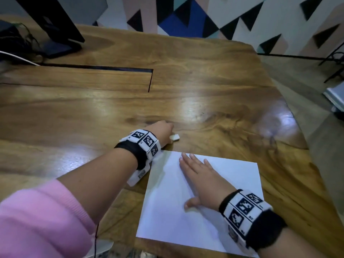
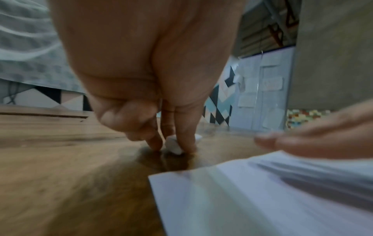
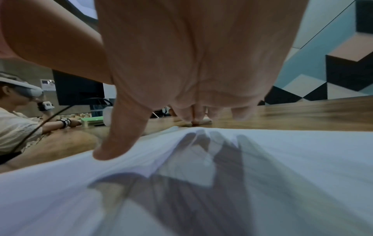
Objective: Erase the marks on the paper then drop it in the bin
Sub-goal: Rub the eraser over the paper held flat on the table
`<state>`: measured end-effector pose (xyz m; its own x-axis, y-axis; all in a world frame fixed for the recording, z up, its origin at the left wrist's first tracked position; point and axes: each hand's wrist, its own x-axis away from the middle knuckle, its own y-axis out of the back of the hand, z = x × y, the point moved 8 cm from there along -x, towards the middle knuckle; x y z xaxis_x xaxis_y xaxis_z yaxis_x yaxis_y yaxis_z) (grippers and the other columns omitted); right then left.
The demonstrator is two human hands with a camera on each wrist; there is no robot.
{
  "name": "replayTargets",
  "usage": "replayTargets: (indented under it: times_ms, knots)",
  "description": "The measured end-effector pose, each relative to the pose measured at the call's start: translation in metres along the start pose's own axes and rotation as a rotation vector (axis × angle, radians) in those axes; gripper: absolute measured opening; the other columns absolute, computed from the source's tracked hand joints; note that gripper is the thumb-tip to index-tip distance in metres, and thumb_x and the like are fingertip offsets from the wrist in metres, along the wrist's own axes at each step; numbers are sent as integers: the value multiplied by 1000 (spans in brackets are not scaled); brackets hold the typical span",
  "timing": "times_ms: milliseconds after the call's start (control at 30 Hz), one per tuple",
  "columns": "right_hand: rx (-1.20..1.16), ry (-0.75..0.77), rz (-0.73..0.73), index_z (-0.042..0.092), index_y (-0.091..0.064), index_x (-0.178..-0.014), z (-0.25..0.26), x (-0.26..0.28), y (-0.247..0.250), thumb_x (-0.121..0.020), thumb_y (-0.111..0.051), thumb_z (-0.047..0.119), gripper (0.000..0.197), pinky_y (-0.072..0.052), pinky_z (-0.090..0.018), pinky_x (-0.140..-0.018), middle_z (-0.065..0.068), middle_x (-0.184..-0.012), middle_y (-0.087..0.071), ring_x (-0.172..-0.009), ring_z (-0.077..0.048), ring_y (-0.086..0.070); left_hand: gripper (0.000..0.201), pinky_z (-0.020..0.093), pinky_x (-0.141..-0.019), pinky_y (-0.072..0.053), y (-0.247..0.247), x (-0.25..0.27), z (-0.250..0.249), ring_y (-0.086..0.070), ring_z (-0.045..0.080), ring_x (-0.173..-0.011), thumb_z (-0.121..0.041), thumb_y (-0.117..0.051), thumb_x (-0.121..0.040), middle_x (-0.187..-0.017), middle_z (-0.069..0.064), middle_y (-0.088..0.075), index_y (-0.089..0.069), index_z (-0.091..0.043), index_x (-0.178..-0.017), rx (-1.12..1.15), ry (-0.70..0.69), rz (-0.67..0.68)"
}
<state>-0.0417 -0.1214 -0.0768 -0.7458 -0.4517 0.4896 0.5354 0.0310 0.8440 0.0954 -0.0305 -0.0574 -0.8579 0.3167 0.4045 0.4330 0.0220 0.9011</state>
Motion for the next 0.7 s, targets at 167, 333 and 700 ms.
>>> replayTargets:
  times_ms: [167, 333, 700]
  knots:
    - [0, 28, 43, 17, 20, -147, -7, -6, -10, -71, -68, 60, 124, 13, -37, -115, 10, -146, 35, -139, -10, 27, 20, 34, -65, -47, 17, 34, 25, -59, 28, -80, -17, -73, -71, -85, 12, -66, -60, -4, -79, 166, 42, -103]
    - [-48, 37, 41, 16, 25, -144, -4, 0, -16, -70, -69, 59, 127, 16, -33, -112, 11, -141, 39, -131, -6, 34, 26, 21, -52, -38, 6, 74, 49, -52, 11, -62, -17, -77, -68, -66, -6, -55, -63, -17, -90, 419, 91, -119]
    - [-91, -22, -6, 26, 20, -146, 3, 5, -21, -70, -68, 61, 122, 16, -33, -114, 18, -145, 33, -135, -2, 29, 19, 21, -67, -37, -49, 113, 34, -55, 17, -85, -9, -63, -80, -97, 6, -63, -68, -13, -98, 406, 75, -191]
